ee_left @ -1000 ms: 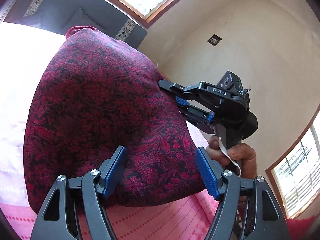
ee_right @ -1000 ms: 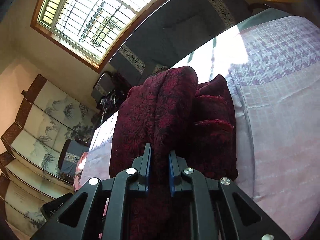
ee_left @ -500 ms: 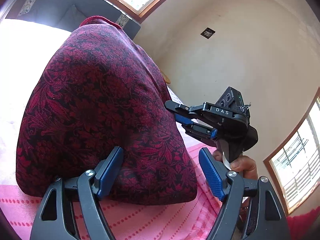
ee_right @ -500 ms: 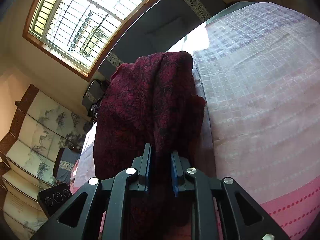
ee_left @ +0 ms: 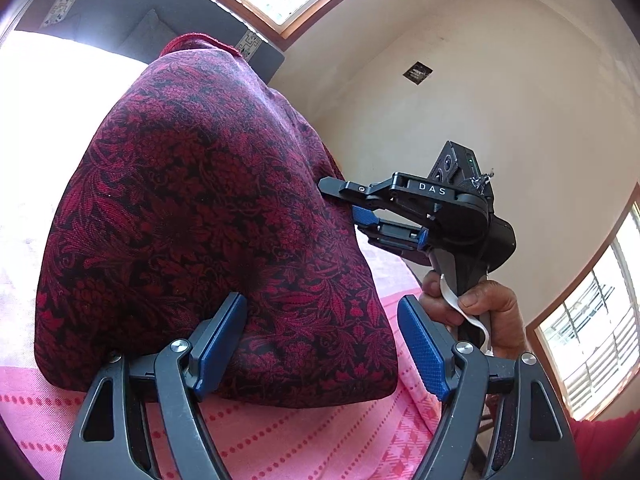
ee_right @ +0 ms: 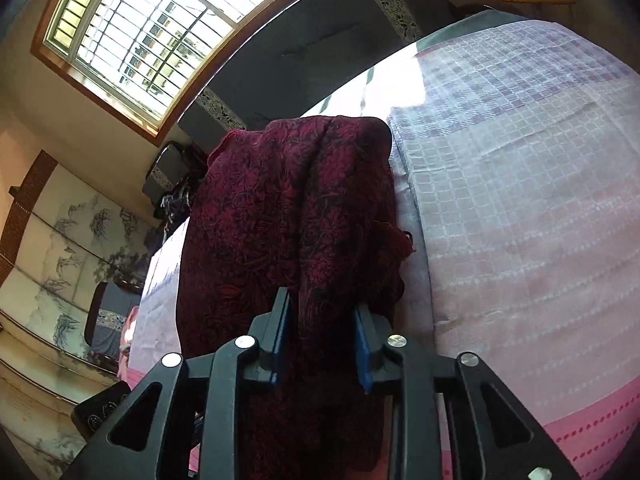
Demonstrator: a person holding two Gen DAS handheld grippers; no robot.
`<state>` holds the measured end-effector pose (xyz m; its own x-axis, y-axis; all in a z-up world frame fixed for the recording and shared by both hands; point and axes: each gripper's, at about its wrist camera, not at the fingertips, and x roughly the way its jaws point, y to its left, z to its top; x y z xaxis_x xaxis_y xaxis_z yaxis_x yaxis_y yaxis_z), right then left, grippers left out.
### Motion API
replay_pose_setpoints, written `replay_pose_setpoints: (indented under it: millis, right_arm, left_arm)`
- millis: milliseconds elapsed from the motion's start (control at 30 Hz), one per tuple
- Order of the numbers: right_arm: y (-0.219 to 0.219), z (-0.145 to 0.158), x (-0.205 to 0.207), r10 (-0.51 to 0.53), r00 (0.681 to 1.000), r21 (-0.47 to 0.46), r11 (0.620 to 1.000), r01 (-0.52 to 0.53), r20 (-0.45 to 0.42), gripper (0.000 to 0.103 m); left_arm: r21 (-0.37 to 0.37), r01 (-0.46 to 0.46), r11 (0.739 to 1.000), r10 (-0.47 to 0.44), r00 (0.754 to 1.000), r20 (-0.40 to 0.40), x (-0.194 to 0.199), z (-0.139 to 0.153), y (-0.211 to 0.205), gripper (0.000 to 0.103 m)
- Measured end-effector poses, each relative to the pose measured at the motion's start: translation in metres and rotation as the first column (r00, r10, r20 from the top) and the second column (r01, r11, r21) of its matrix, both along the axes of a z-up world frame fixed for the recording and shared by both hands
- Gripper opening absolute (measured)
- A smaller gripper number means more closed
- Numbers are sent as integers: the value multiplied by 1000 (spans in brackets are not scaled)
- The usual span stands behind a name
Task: Fold small clothes
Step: 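Grasp the folded red sweater with the right gripper and lift it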
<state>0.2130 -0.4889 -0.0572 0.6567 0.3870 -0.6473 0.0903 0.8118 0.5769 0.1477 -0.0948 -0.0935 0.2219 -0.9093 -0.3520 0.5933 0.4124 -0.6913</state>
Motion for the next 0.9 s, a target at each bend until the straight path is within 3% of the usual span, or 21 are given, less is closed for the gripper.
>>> replay_pose_setpoints:
  millis: [133, 300, 367, 500, 667, 867, 900]
  right_arm:
    - [17, 18, 28, 50, 996, -15, 999, -49, 70, 19]
    - [14, 45, 54, 46, 971, 80, 995, -66, 233, 16]
    - [0, 26, 60, 9, 978, 93, 995, -29, 207, 16]
    - [-31, -26, 41, -70, 988, 205, 978, 41, 135, 16]
    - [-43, -43, 33, -84, 987, 257, 965, 47, 136, 16]
    - [-39, -25, 29, -61, 990, 220, 975, 31, 131, 35]
    - [-38, -21, 28, -51, 990, 222, 975, 21, 131, 45]
  left_arm:
    - [-50, -100, 994, 101, 995, 17, -3, 1, 17, 78]
    - [-56, -149, 987, 150, 989, 9, -1, -2, 20, 78]
    - [-46, -143, 989, 143, 990, -8, 1, -5, 18, 78]
    - [-42, -131, 990, 130, 991, -29, 4, -9, 14, 78]
    - [-33, -120, 992, 119, 992, -45, 12, -13, 10, 79]
    - [-36, -128, 991, 125, 990, -58, 17, -14, 13, 79]
    - [-35, -128, 991, 126, 990, -58, 17, -14, 13, 80]
